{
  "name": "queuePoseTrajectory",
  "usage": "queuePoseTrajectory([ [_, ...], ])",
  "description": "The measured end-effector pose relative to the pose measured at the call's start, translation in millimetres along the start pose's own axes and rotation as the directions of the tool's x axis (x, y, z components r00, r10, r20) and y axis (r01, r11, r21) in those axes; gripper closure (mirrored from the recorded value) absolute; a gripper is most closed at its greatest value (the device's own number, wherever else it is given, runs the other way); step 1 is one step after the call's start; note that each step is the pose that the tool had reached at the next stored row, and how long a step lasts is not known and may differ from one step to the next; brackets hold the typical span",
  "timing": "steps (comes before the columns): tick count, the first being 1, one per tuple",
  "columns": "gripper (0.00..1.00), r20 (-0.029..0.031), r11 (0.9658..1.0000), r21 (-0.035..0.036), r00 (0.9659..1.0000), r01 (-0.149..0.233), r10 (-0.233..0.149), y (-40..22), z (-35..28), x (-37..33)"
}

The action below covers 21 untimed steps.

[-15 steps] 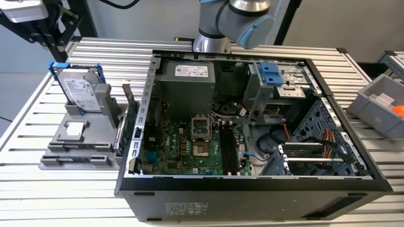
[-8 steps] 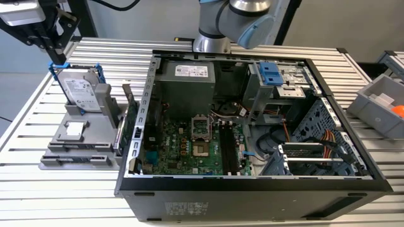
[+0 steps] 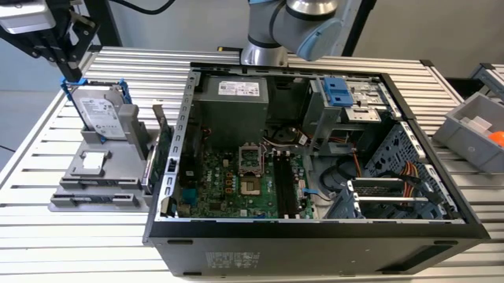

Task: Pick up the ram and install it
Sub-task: 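Reach for the ram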

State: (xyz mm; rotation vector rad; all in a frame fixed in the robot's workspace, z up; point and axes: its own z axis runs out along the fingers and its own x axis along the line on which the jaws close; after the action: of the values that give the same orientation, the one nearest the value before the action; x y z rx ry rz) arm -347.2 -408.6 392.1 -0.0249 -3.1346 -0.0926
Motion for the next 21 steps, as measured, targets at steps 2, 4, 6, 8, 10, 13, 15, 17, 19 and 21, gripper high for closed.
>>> queuePoseTrajectory([
  [2,1.00,-0.0001,1.0000,0.0000,1.0000,0.000,0.000,-0.3,0.0,0.0],
  [4,1.00,-0.0087,1.0000,0.0002,1.0000,0.000,0.000,-2.8,0.9,0.0],
  [6,1.00,-0.0090,1.0000,0.0002,1.0000,0.001,-0.001,-2.8,0.9,0.0],
  [8,1.00,-0.0089,1.0000,0.0002,1.0000,0.001,-0.001,-2.8,0.9,0.2],
  [10,1.00,-0.0088,1.0000,0.0001,1.0000,0.001,-0.001,-2.8,1.0,0.6],
  [13,1.00,-0.0088,1.0000,0.0001,1.0000,0.001,-0.001,-3.3,1.2,1.2],
  [15,1.00,-0.0089,1.0000,0.0002,1.0000,0.001,-0.001,-4.0,1.3,2.0],
  [17,1.00,-0.0089,1.0000,0.0001,1.0000,0.001,-0.001,-6.4,1.2,2.4],
  [19,1.00,-0.0090,1.0000,0.0002,1.0000,0.002,-0.002,-9.7,0.9,2.5],
  [21,1.00,-0.0090,1.0000,0.0002,1.0000,0.002,-0.002,-13.7,0.7,2.4],
])
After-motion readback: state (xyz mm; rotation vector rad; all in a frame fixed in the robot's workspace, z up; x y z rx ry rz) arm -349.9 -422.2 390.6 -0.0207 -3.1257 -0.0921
